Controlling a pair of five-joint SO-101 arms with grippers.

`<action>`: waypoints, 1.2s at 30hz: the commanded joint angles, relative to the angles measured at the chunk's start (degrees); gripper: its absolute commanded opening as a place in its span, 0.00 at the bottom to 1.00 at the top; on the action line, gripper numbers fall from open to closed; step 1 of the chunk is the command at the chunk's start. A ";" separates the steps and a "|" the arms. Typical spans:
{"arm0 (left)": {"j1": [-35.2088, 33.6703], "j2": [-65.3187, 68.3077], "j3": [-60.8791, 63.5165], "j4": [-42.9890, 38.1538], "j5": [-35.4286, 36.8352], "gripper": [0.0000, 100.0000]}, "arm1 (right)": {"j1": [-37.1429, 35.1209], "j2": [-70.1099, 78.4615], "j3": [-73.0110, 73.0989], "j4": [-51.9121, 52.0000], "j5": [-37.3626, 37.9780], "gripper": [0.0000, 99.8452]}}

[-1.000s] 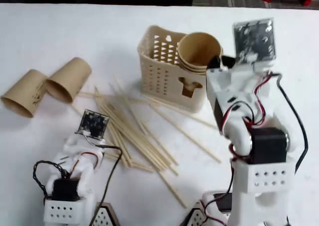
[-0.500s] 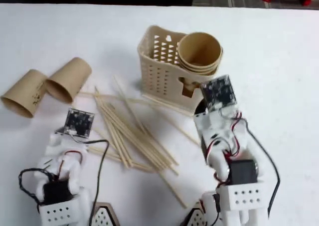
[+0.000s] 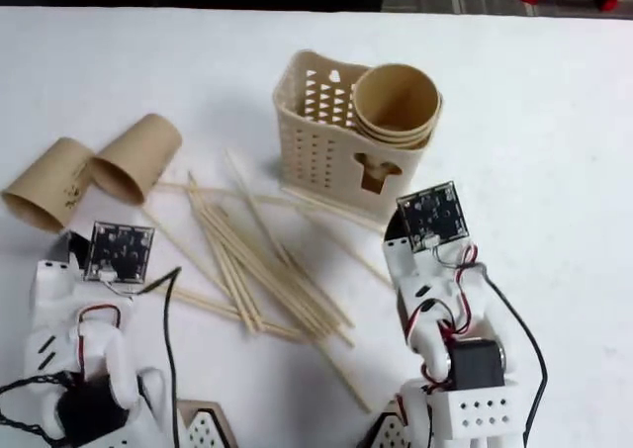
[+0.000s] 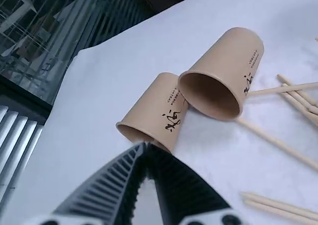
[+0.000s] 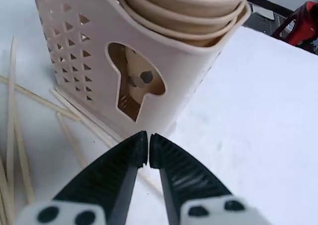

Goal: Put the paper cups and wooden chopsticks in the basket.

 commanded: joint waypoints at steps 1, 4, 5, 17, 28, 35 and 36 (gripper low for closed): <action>-0.57 7.34 -6.33 -1.05 -2.99 0.02 | -1.71 -0.75 -0.35 -0.04 0.44 0.02; -0.57 19.38 -12.40 -2.11 -5.19 0.02 | -1.89 -0.75 -0.35 -0.04 0.44 0.02; -0.57 24.04 -15.21 -2.02 -6.77 0.03 | -1.89 -0.75 -0.35 -0.04 0.44 0.02; -3.38 70.90 -47.91 -2.11 -19.43 0.23 | -1.45 -0.66 -0.26 -0.04 0.44 0.02; 1.01 96.92 -65.14 -3.60 -25.93 0.23 | -1.36 -1.10 0.35 -0.13 0.44 0.02; 4.88 103.78 -65.14 -13.10 -23.65 0.23 | -1.36 -1.10 0.79 -0.31 0.53 0.02; 5.49 104.48 -65.14 -14.33 -22.77 0.23 | -1.36 -1.10 0.79 -0.31 0.53 0.02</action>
